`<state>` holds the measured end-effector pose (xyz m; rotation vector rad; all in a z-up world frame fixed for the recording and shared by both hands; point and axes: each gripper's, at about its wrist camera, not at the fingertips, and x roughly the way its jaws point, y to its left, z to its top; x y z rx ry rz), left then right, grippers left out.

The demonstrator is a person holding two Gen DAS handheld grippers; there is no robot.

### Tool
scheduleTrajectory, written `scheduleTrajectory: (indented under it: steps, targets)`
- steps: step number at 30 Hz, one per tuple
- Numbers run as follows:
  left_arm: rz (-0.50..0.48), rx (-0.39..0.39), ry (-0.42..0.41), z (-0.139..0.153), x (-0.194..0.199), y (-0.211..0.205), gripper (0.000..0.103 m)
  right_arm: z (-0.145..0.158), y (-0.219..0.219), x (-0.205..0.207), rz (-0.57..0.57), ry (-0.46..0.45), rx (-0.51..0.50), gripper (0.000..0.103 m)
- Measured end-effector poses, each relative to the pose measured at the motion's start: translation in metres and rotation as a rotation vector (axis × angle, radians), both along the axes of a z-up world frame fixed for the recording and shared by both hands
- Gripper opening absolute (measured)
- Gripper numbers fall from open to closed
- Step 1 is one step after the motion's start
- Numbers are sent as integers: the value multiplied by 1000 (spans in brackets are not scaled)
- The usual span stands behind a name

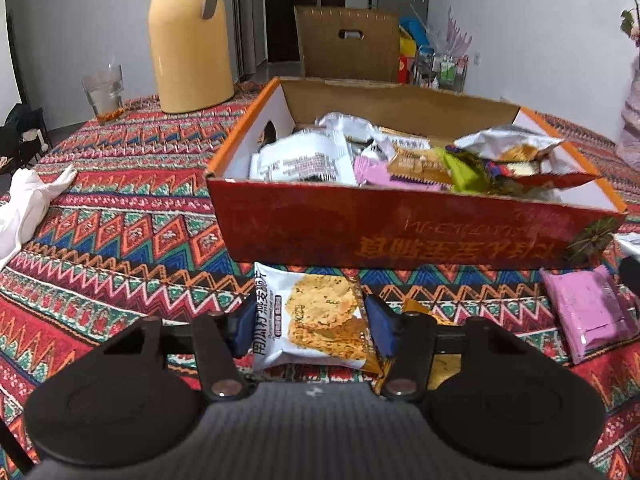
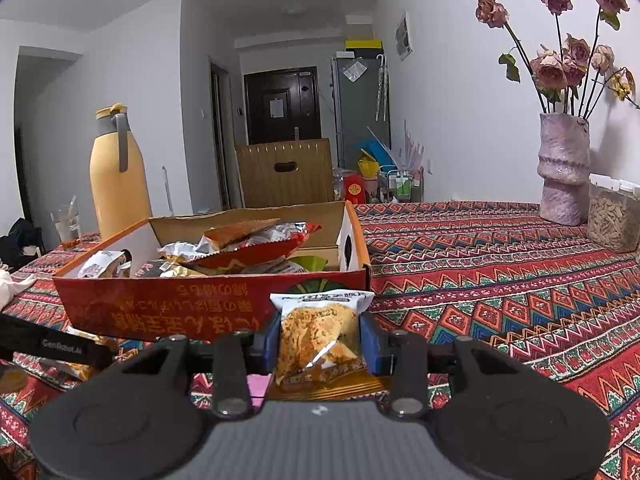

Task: Organize snacks
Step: 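Grasp a white biscuit packet with the left tool while the right tool holds its packet, then carry both biscuit packets over the orange box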

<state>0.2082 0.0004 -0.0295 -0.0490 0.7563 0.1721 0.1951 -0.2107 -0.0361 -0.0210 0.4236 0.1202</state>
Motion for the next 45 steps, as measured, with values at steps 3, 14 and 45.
scheduleTrajectory:
  steps: [3, 14, 45]
  targets:
    - [-15, -4, -26, 8, -10, 0, 57, 0, 1, -1, 8, -8, -1, 40]
    - [-99, -3, -171, 56, -35, -11, 58, 25, 11, -16, 78, -63, -6, 40]
    - [-33, -56, -341, 103, 76, 9, 58, 72, 79, 115, 124, -131, -42, 40]
